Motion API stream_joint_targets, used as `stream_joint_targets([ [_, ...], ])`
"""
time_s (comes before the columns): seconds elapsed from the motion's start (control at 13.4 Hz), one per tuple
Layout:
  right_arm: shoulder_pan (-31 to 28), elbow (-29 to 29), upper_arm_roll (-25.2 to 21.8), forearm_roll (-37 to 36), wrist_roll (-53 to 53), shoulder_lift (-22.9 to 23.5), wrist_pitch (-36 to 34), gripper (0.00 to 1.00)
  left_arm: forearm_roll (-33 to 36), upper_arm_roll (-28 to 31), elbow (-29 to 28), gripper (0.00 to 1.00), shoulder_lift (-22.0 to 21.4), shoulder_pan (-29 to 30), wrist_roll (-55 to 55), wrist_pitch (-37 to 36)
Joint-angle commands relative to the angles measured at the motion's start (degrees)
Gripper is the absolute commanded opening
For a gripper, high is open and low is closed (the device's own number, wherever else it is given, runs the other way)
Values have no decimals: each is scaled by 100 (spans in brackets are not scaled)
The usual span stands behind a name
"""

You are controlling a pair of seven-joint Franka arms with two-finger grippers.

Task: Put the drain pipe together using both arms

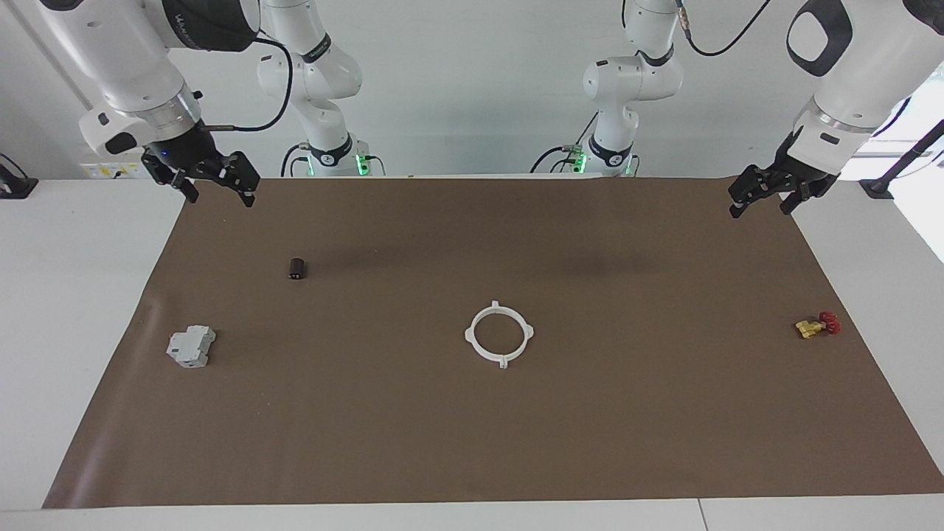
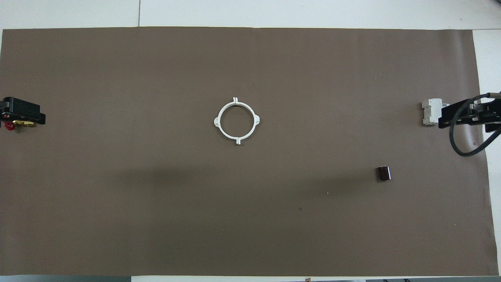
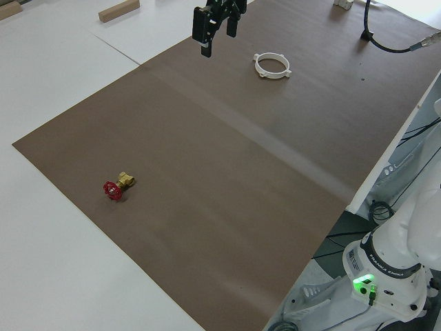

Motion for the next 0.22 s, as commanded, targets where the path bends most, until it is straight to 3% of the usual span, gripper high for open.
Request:
stream_joint_targets([
  [0.0,-59,13,23,95,-145,13,116,100,55,-10,-33,100,-60,54,152,4],
  [0.15,-59,13,23,95,-145,13,116,100,55,-10,-59,100,-77,54,389,48],
])
